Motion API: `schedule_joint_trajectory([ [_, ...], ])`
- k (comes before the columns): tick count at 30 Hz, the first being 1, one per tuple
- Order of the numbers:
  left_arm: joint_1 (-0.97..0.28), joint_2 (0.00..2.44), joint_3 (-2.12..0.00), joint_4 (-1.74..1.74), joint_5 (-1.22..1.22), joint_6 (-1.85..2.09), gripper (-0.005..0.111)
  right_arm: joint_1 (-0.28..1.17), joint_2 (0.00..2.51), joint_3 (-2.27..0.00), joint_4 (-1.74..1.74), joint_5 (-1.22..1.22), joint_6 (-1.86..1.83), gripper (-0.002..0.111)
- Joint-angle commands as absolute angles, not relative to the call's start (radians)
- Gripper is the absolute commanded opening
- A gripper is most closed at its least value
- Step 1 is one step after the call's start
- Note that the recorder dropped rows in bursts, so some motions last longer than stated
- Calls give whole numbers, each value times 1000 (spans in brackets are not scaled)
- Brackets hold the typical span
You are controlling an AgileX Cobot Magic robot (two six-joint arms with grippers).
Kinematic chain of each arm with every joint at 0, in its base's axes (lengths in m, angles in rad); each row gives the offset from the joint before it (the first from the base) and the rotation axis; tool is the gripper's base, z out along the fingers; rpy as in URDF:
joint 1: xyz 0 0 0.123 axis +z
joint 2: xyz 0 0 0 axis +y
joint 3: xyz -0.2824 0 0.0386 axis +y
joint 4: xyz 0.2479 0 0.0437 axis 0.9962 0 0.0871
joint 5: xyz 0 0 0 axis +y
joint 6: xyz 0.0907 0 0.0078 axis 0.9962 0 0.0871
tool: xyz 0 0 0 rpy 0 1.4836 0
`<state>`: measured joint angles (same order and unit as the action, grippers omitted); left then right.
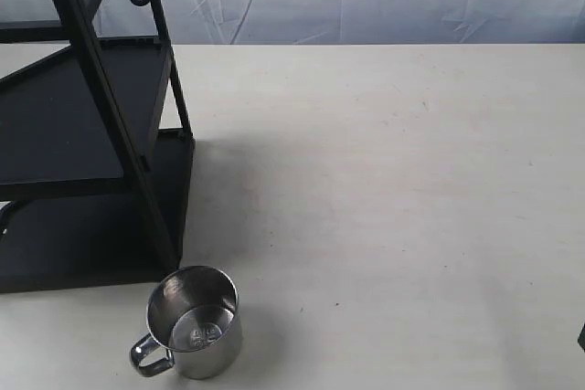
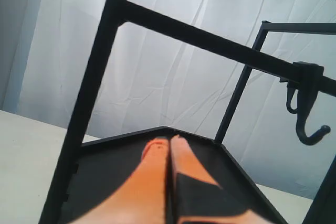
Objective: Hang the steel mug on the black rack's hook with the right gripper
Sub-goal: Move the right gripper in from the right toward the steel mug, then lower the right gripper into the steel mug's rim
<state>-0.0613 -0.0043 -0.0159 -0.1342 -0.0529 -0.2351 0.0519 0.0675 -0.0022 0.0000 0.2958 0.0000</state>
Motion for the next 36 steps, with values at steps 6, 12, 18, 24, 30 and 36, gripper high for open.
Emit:
schedule_joint_trajectory([
  [6,-63,0,-18,-130,-50,-235,0,47,62,0,93,33,35,-1],
  [12,-63,0,-18,-130,-50,-235,0,47,62,0,595,-230,446,-1],
  [18,-63,0,-18,-130,-50,-235,0,51,62,0,662,-97,626,-1],
  [24,-63,0,-18,-130,-50,-235,0,53,304,-297,351,272,487,-1],
  [30,-63,0,-18,-130,-50,-235,0,59,825,-722,435,719,-84,-1],
  [36,-63,0,-18,-130,-50,-235,0,406,1293,-971,358,854,-104,-1],
])
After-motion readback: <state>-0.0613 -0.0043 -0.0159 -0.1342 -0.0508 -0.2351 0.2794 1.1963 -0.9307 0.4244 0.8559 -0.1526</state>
